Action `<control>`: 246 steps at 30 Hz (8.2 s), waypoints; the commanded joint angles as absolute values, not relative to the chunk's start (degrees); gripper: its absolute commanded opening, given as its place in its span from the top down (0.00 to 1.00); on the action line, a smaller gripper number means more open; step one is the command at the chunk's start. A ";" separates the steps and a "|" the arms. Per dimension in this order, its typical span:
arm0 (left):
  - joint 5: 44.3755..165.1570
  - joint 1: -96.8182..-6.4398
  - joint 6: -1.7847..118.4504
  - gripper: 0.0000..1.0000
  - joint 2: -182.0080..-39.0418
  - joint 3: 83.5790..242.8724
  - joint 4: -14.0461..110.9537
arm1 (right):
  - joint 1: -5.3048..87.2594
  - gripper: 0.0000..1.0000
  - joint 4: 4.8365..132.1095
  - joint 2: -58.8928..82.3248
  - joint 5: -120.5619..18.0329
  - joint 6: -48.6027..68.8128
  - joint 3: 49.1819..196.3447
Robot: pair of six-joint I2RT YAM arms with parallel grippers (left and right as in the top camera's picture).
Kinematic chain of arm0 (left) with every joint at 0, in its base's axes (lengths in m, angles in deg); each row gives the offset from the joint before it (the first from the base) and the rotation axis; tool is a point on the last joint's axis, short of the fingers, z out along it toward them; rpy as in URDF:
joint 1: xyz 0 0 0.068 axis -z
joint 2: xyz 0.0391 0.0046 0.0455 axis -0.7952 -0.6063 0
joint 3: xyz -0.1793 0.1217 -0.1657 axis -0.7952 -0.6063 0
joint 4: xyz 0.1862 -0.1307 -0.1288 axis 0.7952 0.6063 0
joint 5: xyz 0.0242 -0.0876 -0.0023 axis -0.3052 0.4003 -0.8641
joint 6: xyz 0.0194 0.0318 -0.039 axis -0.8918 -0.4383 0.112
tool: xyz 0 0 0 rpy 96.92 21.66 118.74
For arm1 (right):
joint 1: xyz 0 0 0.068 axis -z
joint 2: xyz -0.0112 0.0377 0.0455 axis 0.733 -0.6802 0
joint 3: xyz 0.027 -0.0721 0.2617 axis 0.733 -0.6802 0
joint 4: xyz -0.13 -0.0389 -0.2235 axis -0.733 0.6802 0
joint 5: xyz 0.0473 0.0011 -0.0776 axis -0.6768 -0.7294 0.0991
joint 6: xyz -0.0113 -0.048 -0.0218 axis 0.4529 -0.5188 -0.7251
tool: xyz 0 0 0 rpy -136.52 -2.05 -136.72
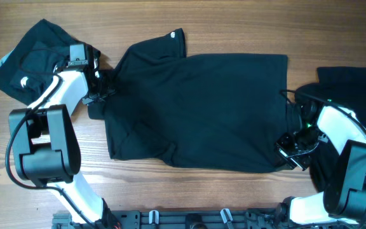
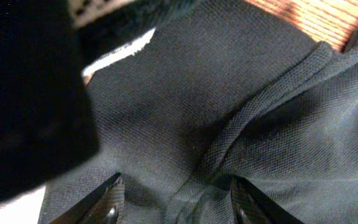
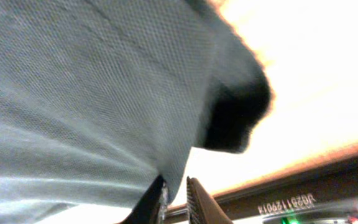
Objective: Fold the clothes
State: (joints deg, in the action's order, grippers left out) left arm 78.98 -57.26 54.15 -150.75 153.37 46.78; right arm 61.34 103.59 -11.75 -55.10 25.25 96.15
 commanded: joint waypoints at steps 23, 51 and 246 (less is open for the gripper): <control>79.08 -57.72 52.29 0.43 -150.18 153.08 48.53 | 59.85 0.96 92.33 -9.91 -58.97 22.76 97.77; 86.21 -47.68 63.35 0.79 -137.59 141.02 65.19 | 60.73 0.92 73.73 -12.64 -71.69 12.79 106.51; 83.87 -41.32 54.02 0.96 -125.90 145.30 61.99 | 66.17 0.29 105.95 1.61 -56.08 13.23 115.93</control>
State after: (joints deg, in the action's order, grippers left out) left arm 86.80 -41.10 54.34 -130.93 143.66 58.91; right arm 65.31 103.28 1.76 -59.84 10.13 115.45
